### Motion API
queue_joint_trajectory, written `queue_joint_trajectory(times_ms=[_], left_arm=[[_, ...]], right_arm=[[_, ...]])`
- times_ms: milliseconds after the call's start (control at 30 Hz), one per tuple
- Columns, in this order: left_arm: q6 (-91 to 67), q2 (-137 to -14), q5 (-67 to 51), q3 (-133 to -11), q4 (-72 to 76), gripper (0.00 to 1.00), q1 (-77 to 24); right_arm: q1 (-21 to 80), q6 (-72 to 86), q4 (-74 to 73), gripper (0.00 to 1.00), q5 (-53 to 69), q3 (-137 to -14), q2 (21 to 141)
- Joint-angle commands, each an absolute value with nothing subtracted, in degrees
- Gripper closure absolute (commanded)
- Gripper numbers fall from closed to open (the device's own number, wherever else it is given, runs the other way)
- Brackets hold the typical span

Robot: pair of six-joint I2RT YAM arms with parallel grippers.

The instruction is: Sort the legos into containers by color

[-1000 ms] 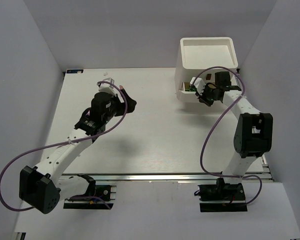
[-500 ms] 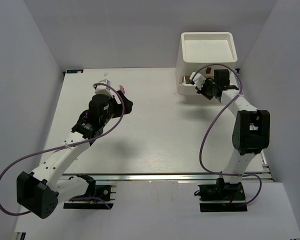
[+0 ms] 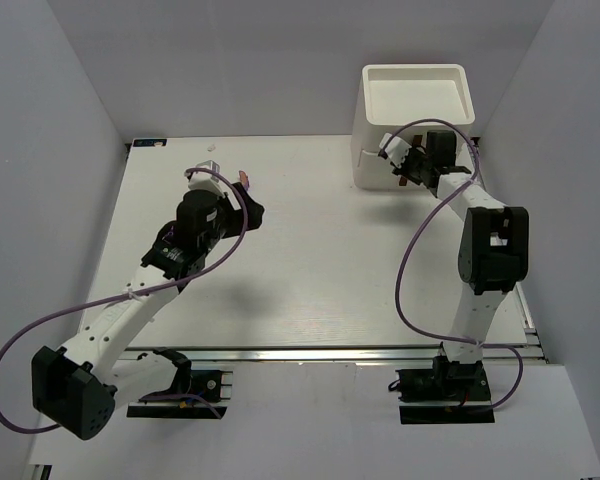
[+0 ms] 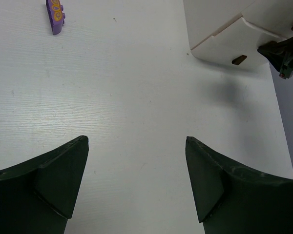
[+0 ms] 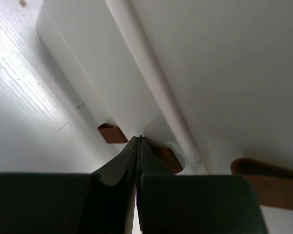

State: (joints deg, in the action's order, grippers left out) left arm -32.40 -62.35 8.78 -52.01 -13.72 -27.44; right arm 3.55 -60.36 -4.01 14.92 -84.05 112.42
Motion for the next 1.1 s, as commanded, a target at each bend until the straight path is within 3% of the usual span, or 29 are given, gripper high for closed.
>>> queue_joint_trajectory(times_ms=[0,300,433,467,533,567,667,767,1067], left_arm=[[-32.69,-59.33,10.28,-51.68,-14.59,0.1,-27.25],[-32.87,-57.66,11.78,-51.68,-16.44,0.09,-27.25],[-32.61,-57.66,11.86,-52.21,-17.22,0.08,-27.25],[-32.61,-57.66,12.04,-52.47,-17.57,0.07,-27.25],[-32.43,-57.39,12.48,-52.3,-17.67,0.06,-27.25],[-32.52,-57.22,12.57,-52.03,-17.49,0.06,-27.25],[-32.34,-57.22,12.48,-51.68,-17.4,0.05,-27.25],[-32.08,-57.57,12.04,-51.85,-17.49,0.05,-27.25],[-32.25,-55.46,12.57,-50.36,-17.67,0.05,-27.25]], right_arm=[[3.16,-60.21,2.45,1.0,13.62,-87.27,113.99],[2.64,-57.31,3.26,1.0,15.9,-85.52,112.77],[0.97,-63.67,-19.18,1.0,34.31,-89.81,107.16],[0.71,-66.94,-29.43,0.93,43.85,-90.52,106.01],[0.79,-69.08,-33.56,0.75,49.2,-91.49,102.4],[0.7,-68.99,-34.71,0.53,52.18,-91.93,101.26],[-1.14,-63.91,-32.18,0.31,54.84,-93.69,98.62],[-1.41,-61.71,-29.8,0.24,55.63,-97.9,98.96],[-1.41,-61.08,-25.76,0.23,48.26,-110.81,108.36]])
